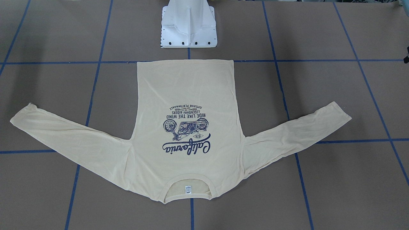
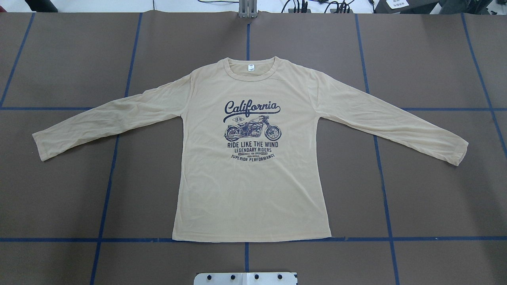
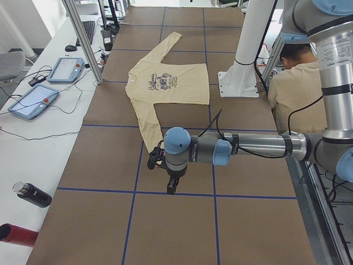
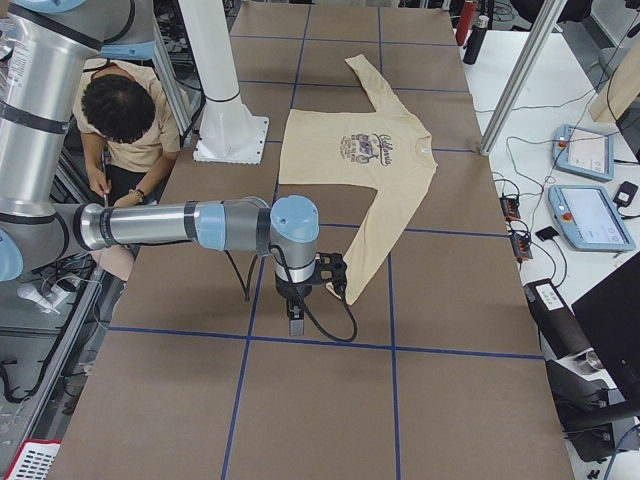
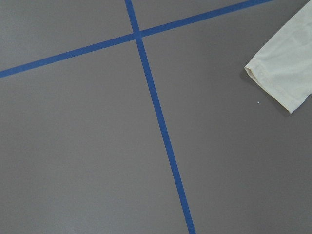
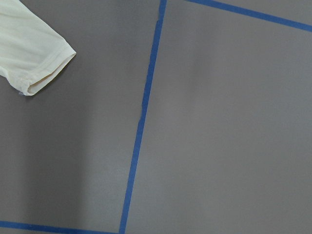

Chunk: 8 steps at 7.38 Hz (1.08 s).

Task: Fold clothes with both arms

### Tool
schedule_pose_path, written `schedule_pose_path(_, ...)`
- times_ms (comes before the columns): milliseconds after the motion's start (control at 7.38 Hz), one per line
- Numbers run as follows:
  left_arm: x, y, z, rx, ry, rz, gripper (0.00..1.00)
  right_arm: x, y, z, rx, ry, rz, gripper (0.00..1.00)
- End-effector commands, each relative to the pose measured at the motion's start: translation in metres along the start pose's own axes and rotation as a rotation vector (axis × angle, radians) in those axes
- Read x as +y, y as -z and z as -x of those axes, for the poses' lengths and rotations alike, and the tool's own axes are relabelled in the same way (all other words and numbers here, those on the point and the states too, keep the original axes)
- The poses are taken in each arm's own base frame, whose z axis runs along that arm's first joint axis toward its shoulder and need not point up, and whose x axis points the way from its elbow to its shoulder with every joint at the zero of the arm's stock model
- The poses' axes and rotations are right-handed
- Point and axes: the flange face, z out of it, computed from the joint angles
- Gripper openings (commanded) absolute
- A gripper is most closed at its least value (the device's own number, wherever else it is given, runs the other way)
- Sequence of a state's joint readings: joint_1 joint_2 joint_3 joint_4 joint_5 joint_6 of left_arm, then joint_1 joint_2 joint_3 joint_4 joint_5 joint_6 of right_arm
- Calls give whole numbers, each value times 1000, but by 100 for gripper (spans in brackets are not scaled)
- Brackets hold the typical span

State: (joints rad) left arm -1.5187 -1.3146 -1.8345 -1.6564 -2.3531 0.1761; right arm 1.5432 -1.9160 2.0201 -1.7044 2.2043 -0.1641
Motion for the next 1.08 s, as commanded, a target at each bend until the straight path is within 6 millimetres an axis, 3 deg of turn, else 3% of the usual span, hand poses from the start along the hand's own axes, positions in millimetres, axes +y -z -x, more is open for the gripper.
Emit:
schedule_pose_path(0, -2, 3, -3, -6, -13, -7, 100, -1, 1, 0, 1, 3, -4, 100)
schedule_pose_path(406, -15, 23, -19, -30, -108, -105, 100, -17, 17, 10, 7, 33, -44, 100)
schedule_pose_path(542, -22, 31, -22, -63, -145, -147, 100, -39, 33, 18, 13, 63, -87, 100)
schedule_pose_path(677, -41, 57, -26, -88, -149, -237, 100, -71, 60, 33, 25, 97, -151, 100)
schedule_pose_path(813, -73, 83, -36, -138, -118, -325, 100, -95, 81, 44, 37, 132, -198, 100)
schedule_pose_path(948, -107, 105, -46, -199, -111, -434, 100, -107, 91, 50, 40, 148, -226, 100)
